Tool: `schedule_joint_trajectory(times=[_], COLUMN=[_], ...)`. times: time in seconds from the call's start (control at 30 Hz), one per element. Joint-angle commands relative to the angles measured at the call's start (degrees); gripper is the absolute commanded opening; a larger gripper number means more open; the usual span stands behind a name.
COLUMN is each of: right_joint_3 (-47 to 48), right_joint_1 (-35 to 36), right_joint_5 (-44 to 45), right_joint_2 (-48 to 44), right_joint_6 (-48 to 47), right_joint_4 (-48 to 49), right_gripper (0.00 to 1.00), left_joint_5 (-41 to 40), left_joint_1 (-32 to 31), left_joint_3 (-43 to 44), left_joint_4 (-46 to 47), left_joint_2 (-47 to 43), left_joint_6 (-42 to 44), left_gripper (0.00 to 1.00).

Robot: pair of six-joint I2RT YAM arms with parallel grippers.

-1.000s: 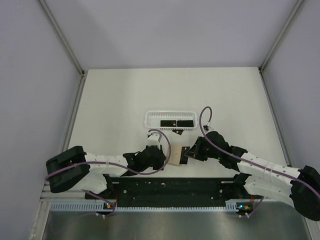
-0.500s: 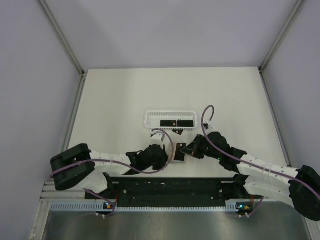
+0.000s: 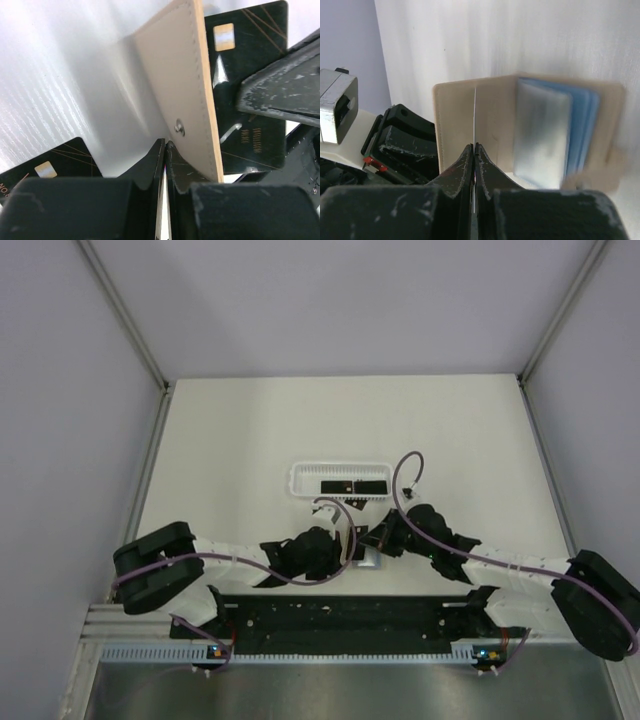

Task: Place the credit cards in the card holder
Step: Open the card holder at the center of the board.

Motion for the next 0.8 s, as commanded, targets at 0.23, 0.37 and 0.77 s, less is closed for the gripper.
schedule_joint_trajectory(times=[0.23, 0.37, 0.77], right_joint_3=[3.6, 4.8, 6.0], right_joint_1=[-0.5, -0.6, -0.5], right_joint_5=[3.0, 4.6, 5.0], right_joint_2=[5.3, 6.5, 9.6], right_joint_6=[-4.0, -5.6, -6.4], right_joint_4=[-4.0, -6.9, -7.0], right_gripper=[0.00, 0.00, 0.00], left_joint_5=[-3.8, -7.1, -1.7], left_joint_1=[0.5, 0.7, 1.1], left_joint_3=[-2.4, -3.3, -1.8], left_joint_4=[-4.1, -8.2, -3.6], left_joint_2=[-5.2, -10.3, -28.6], left_joint_6=[-0.2, 0.2, 12.1], left_gripper=[0.00, 0.00, 0.00])
